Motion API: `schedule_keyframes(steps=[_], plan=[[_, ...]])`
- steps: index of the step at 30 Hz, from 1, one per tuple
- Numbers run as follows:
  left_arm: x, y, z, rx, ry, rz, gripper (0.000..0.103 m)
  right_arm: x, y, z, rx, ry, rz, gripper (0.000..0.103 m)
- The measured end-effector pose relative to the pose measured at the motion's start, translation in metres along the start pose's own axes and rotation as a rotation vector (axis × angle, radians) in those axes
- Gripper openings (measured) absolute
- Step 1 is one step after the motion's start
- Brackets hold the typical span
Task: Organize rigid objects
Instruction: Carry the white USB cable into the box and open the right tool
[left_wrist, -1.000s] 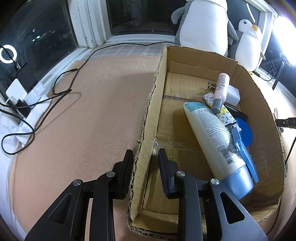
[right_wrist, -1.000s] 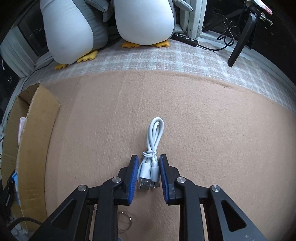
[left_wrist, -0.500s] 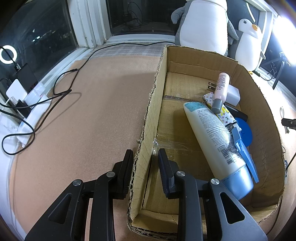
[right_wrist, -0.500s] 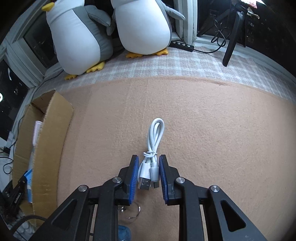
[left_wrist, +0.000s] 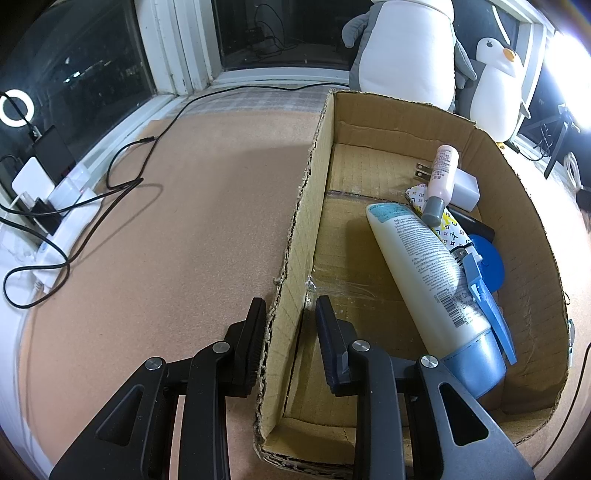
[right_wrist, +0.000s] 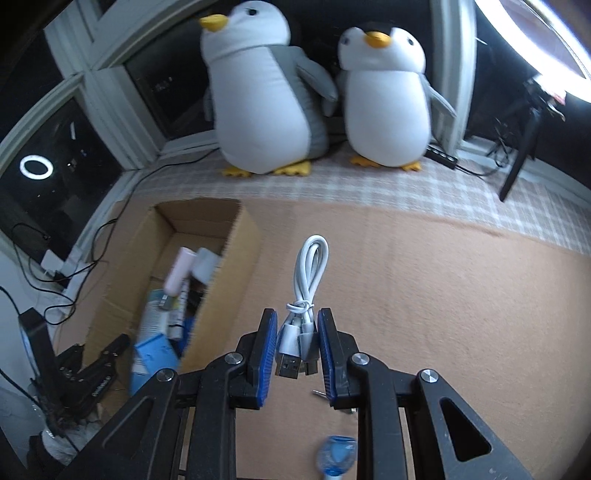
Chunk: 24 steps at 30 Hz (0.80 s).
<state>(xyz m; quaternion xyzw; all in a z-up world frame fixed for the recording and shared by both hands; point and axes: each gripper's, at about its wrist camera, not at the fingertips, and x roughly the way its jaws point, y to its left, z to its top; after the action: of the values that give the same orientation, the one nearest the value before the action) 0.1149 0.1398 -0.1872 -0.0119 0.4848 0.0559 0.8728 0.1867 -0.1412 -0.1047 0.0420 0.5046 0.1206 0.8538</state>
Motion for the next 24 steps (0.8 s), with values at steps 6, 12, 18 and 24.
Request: schedule_keyframes(steps=[6, 12, 18, 24], plan=[[0.0, 0.0, -0.001, -0.002, 0.0, -0.003, 0.026, -0.001, 0.038, 0.01, -0.054, -0.011, 0.047, 0.02], [0.0, 0.0, -0.001, -0.005, -0.001, -0.008, 0.026, 0.007, 0.073, 0.02, -0.108, -0.008, 0.088, 0.02], [0.0, 0.0, -0.002, -0.009, -0.003, -0.011, 0.026, 0.022, 0.1, 0.026, -0.144, 0.01, 0.124, 0.02], [0.0, 0.0, -0.002, -0.01, -0.003, -0.011, 0.026, 0.046, 0.117, 0.028, -0.141, 0.054, 0.161, 0.02]])
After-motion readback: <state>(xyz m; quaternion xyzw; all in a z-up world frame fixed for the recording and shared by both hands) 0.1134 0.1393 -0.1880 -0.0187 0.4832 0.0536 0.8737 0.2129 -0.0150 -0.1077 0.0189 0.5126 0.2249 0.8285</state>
